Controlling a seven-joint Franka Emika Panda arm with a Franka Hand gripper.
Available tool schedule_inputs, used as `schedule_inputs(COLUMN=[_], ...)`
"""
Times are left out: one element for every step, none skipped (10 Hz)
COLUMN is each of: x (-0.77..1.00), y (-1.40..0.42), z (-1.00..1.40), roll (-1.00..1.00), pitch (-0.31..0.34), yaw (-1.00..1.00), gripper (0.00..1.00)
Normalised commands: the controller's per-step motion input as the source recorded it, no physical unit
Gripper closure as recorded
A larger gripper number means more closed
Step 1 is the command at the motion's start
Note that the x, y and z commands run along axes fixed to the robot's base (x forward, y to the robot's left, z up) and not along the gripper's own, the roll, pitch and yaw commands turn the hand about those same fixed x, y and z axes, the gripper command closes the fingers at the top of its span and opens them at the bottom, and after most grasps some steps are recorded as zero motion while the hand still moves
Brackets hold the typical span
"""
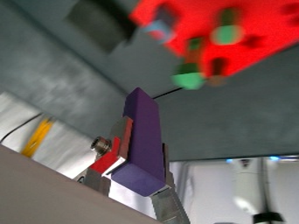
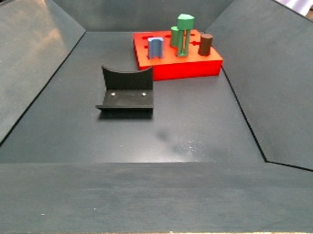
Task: Pick up the rectangle object. Move up. Place the rectangle object on the fixture. Regrasp the rectangle object. Move to above the board. Insert the rectangle object.
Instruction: Move to above the board, then insert the rectangle object.
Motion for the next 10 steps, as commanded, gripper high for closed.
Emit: schedule_inputs(x=[-0.7, -0.46, -0.27, -0.14, -0.08, -0.04, 0.0, 0.0, 0.0, 0.54], y=[-0.74, -0.44, -0.23, -0.1, -0.04, -0.02, 0.0, 0.0, 0.15, -0.16], z=[0.07, 0.05, 0.01, 0.01, 0.0, 0.0, 0.0, -0.15, 0.0, -0.54], roll=[-1.0, -1.0, -0.99, -0.68, -0.44, -0.25, -0.03, -0.12, -0.08, 0.12], pitch=[-0.121, -0.12, -0.096, -0.044, -0.028, -0.013, 0.0, -0.069, 0.0, 0.067], yaw=[-0.21, -0.2, -0.19, -0.12, -0.06, -0.03, 0.0, 0.0, 0.12, 0.13], gripper=[1.0, 1.0, 1.0, 1.0, 1.0, 1.0, 1.0, 1.0, 1.0, 1.0])
